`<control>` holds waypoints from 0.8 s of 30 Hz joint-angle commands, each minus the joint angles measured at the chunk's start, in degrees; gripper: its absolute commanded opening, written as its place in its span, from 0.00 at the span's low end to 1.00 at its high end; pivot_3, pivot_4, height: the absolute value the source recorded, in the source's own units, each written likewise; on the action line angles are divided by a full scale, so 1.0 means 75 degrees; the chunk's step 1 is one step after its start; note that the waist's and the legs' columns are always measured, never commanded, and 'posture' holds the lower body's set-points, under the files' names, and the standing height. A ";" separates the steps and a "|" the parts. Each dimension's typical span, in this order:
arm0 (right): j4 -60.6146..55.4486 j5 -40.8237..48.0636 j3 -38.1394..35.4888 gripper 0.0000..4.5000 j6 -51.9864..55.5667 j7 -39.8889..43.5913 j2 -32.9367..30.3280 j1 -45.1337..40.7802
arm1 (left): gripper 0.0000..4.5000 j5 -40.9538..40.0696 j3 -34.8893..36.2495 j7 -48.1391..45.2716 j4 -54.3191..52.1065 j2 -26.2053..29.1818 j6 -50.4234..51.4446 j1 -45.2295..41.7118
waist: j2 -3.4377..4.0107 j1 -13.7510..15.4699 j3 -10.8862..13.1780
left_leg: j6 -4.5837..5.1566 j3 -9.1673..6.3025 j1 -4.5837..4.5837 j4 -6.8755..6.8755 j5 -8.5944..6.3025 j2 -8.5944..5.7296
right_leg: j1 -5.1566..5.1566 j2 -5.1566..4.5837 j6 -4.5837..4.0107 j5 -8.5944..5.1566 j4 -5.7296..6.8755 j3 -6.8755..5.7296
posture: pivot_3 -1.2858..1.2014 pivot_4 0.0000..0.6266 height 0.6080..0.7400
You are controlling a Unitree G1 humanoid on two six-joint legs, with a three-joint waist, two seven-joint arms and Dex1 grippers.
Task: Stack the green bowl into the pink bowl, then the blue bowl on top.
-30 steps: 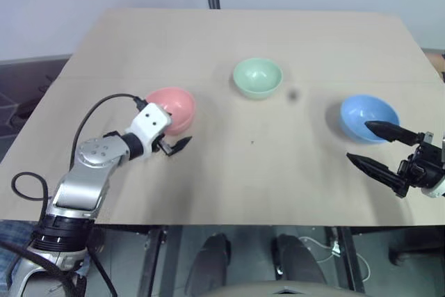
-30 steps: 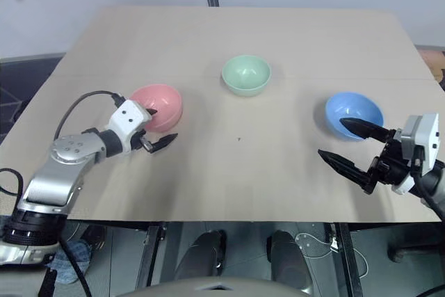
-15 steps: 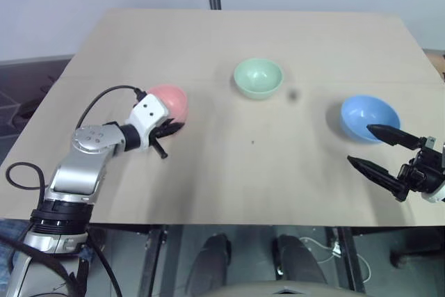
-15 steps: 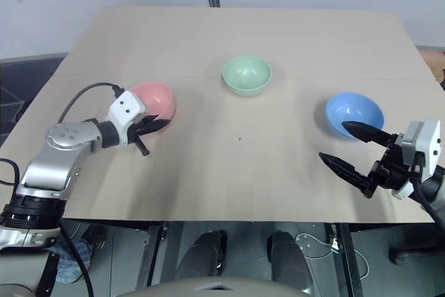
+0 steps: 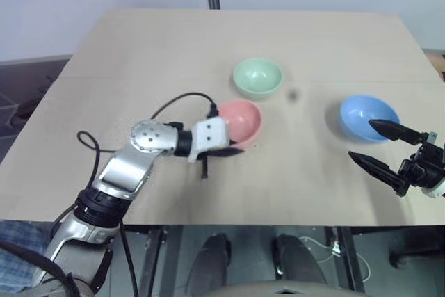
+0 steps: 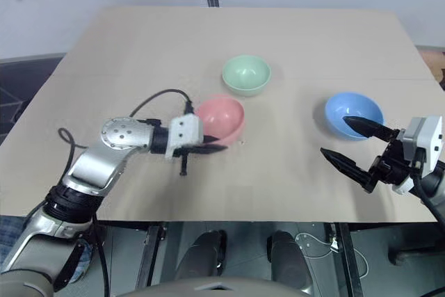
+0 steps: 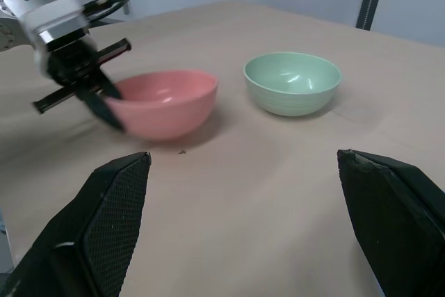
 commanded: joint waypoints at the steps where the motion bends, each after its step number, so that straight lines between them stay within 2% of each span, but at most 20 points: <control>1: -0.0188 0.0060 -0.0185 1.00 -0.0143 -0.0002 -0.0015 0.0003 | 0.00 0.0065 -0.0258 -0.0676 -0.0272 0.0107 -0.0531 -0.0325 | 0.0000 0.0004 0.0000 | 0.0000 0.0001 0.0000 0.0003 0.0000 -0.0001 | 0.0001 -0.0001 0.0000 0.0000 0.0001 0.0000 | 0.52 0.24 1.00; 5: -0.0292 0.0067 -0.0257 1.00 -0.0146 -0.0073 0.0043 0.0126 | 0.00 0.0262 -0.0342 -0.0591 -0.0171 -0.0123 -0.0615 -0.0555 | 0.0000 0.0011 0.0000 | 0.0001 -0.0001 -0.0003 0.0008 0.0000 -0.0001 | 0.0001 0.0000 0.0001 0.0000 0.0001 0.0000 | 0.52 0.24 1.00; 9: -0.0334 0.0065 -0.0281 1.00 -0.0152 -0.0132 0.0073 0.0186 | 0.35 0.0277 -0.0327 -0.0601 -0.0051 -0.0265 -0.0534 -0.0687 | 0.0000 0.0014 0.0000 | 0.0001 -0.0001 -0.0005 0.0010 0.0000 -0.0002 | 0.0002 -0.0001 0.0001 0.0000 0.0001 0.0000 | 0.52 0.24 1.00; 14: -0.0272 0.0044 -0.0242 1.00 -0.0172 -0.0146 0.0053 0.0154 | 0.90 0.0340 -0.0212 -0.0472 0.0007 -0.0358 -0.0618 -0.0739 | 0.0000 0.0000 0.0000 | 0.0001 -0.0002 -0.0003 0.0010 0.0000 -0.0001 | 0.0002 0.0000 0.0001 0.0000 0.0003 0.0000 | 0.52 0.24 1.00; 15: -0.0261 0.0047 -0.0224 1.00 -0.0166 -0.0148 0.0042 0.0129 | 0.99 0.0317 -0.0140 -0.0391 -0.0006 -0.0380 -0.0582 -0.0723 | 0.0000 0.0002 0.0000 | 0.0001 -0.0002 -0.0003 0.0010 0.0000 -0.0001 | 0.0002 0.0000 0.0001 0.0000 0.0003 0.0000 | 0.52 0.24 1.00; 18: -0.0232 0.0060 -0.0201 1.00 -0.0154 -0.0124 0.0011 0.0067 | 0.99 -0.0173 0.0227 -0.0385 -0.0153 -0.0346 -0.0209 -0.0696 | -0.0001 0.0002 0.0000 | 0.0001 -0.0003 -0.0004 0.0017 0.0000 -0.0001 | 0.0002 0.0000 0.0001 0.0000 0.0007 -0.0001 | 0.52 0.24 1.00; 21: -0.0204 0.0057 -0.0188 1.00 -0.0134 -0.0097 -0.0018 0.0030 | 0.99 -0.1167 0.0934 -0.0569 -0.0450 -0.0153 0.0438 -0.0524 | 0.0000 -0.0011 0.0001 | 0.0001 -0.0003 -0.0002 0.0018 0.0000 -0.0001 | 0.0001 0.0000 0.0001 0.0000 0.0012 -0.0001 | 0.52 0.24 1.00; 24: -0.0156 0.0015 -0.0096 1.00 -0.0109 -0.0078 -0.0056 -0.0052 | 0.99 -0.2684 0.2227 -0.0828 -0.0667 0.0277 0.1296 -0.0072 | 0.0003 -0.0045 0.0003 | 0.0001 -0.0003 -0.0001 0.0017 0.0000 0.0002 | 0.0000 0.0000 0.0001 -0.0001 0.0015 -0.0001 | 0.52 0.24 1.00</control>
